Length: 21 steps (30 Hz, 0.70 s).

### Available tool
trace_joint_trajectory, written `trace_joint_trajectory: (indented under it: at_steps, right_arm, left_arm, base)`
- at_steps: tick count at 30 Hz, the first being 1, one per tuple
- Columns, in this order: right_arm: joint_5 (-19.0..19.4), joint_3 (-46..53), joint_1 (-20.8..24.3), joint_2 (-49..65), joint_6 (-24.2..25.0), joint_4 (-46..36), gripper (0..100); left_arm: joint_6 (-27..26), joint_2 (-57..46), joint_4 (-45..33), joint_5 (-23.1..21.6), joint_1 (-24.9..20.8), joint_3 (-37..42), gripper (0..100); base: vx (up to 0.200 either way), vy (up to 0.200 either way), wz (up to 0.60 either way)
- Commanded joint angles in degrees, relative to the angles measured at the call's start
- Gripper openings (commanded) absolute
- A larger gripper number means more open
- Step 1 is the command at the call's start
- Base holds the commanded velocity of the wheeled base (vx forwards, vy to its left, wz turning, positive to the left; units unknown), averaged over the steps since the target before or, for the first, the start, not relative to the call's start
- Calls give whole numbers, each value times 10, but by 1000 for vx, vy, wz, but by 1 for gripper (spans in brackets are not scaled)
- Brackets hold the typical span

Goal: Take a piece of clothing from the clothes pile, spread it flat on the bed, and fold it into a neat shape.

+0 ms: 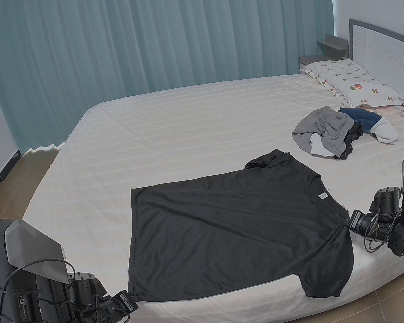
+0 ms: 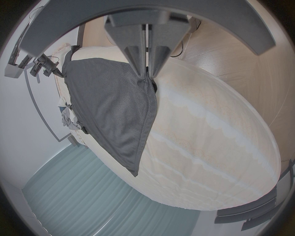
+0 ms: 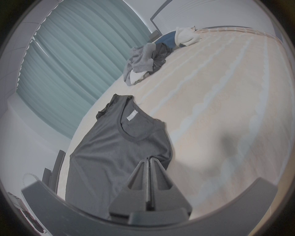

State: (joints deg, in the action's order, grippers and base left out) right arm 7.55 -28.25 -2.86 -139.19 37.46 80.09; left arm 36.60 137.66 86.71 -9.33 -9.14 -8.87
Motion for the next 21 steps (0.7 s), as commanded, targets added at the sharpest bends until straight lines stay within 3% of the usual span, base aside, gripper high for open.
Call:
trace_joint_trajectory:
  at_steps: [1, 4, 5, 12, 18, 21]
  right_arm:
    - [1, -18, 0, 0, 0, -4, 0]
    - [8, -21, -1, -3, 0, 2, 0]
    - [9, -23, -1, -4, 0, 3, 100]
    - [23, 9, -21, 10, -8, 3, 100]
    - [146, 113, -54, 42, -56, 59, 100]
    - [155, 143, -53, 22, -108, 76, 100]
  left_arm:
    - [1, 0, 0, 0, 0, 0, 0]
    - [0, 0, 0, 0, 0, 0, 0]
    - [0, 0, 0, 0, 0, 0, 0]
    - [1, 0, 0, 0, 0, 0, 0]
    - [1, 0, 0, 0, 0, 0, 0]
    - [1, 0, 0, 0, 0, 0, 0]
  base:
    - [0, 0, 0]
    - [0, 0, 0]
    - [0, 0, 0]
    - [0, 0, 0]
    - [0, 0, 0]
    - [0, 0, 0]
